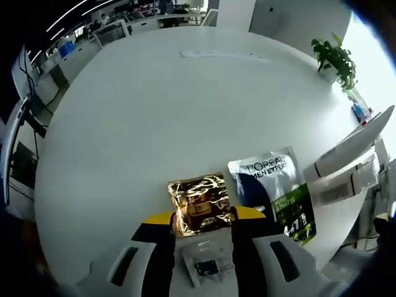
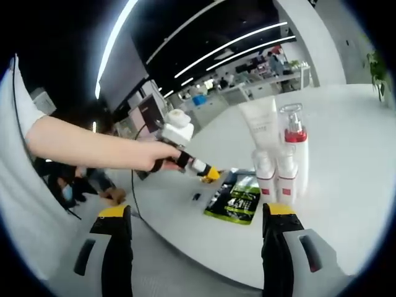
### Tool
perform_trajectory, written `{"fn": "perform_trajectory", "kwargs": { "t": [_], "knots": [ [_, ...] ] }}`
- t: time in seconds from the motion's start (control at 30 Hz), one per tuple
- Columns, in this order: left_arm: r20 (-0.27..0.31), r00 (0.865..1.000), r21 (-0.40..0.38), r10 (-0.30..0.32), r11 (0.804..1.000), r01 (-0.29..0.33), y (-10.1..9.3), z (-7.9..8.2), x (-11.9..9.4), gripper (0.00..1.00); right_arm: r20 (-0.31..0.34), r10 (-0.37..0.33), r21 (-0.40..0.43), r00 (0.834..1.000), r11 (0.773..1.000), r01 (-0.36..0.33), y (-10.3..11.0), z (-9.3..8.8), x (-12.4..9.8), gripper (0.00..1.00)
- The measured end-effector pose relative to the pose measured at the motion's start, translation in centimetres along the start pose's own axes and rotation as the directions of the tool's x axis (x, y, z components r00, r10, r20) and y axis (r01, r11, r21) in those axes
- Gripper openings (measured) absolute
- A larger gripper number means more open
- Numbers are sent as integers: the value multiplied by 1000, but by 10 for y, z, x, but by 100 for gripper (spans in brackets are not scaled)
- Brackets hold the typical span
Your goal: Arrange the skincare products in the storage area until every visible bottle or jar stands upright without overlapping.
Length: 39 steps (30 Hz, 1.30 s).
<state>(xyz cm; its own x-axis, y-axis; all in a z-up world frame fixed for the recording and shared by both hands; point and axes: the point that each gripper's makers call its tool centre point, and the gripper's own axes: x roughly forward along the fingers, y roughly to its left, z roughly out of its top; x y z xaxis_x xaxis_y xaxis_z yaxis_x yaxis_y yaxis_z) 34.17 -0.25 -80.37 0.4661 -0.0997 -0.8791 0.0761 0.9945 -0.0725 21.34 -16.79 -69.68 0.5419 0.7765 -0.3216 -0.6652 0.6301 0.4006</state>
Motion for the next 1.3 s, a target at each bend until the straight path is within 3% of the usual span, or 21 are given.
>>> {"fn": "perform_trajectory", "kwargs": {
  "t": [0.27,1.0,1.3],
  "knots": [
    [10,1000,-35,21,999,-21,5,0,1,35,-7,31,-1,999,1000,-31,5,-1,1,87],
    [14,1000,-29,8,1000,-7,4,3,5,39,-16,46,2,999,999,-46,8,-3,1,87],
    [57,998,-22,0,1000,1,14,6,-9,43,-21,35,-3,999,999,-35,7,-4,1,87]
  ]
}}
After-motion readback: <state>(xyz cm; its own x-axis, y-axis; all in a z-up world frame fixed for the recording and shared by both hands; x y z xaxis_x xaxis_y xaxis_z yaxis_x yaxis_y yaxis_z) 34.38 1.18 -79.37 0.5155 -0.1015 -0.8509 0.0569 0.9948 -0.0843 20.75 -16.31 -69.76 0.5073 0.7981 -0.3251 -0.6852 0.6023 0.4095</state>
